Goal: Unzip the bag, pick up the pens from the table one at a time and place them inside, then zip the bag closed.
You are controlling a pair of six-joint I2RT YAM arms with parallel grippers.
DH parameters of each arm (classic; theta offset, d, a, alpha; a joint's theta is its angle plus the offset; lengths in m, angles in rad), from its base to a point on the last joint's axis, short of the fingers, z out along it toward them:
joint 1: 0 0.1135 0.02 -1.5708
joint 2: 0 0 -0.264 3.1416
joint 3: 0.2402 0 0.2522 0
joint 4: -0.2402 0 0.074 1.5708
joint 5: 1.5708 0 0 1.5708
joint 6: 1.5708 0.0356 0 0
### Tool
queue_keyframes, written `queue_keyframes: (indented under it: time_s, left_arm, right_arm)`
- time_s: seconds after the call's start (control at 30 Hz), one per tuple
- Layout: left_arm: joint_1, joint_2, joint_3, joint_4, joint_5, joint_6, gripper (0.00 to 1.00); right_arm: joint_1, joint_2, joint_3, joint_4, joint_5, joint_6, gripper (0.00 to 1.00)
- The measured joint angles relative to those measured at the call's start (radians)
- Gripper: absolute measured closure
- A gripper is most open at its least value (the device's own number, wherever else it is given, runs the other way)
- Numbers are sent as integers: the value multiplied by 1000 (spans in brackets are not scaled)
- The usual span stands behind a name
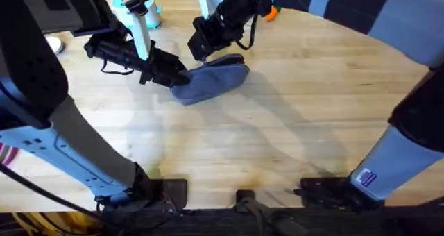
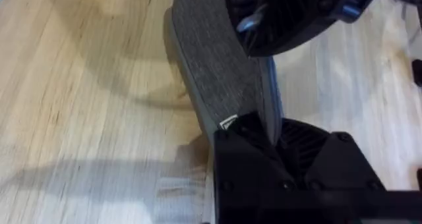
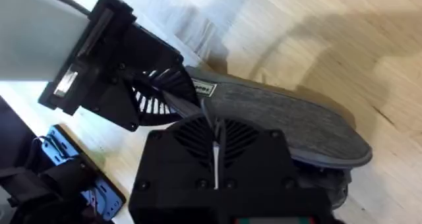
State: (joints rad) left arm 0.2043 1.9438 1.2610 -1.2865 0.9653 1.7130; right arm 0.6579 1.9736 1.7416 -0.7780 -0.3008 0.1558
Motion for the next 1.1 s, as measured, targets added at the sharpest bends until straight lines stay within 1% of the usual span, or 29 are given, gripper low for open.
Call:
queue_keyframes:
  time_s: [0.1,0.23,0.37,0.53,0.63,0.83,0.93,1.1]
  left_arm:
    - [0,0,0,0,0,0,955]
    - [0,0,0,0,0,0,961]
    - [0,0,0,1,2,0,960]
    - [-1,0,0,0,9,-1,959]
    - [-1,0,0,1,13,-1,959]
    - [-2,0,-1,0,-1,0,959]
    - [-2,0,-1,-1,-2,0,959]
    - [-2,0,-1,-3,-2,0,959]
  right_arm:
    - [0,0,0,0,8,0,971]
    - [-2,0,1,-13,57,-2,971]
    - [-26,0,3,-39,101,-7,971]
    - [-105,0,3,-58,124,-3,971]
    - [-168,0,3,-66,126,11,971]
    - [-301,0,18,-76,184,46,969]
    - [-335,3,18,-107,197,58,969]
    - [-342,32,19,-140,203,62,969]
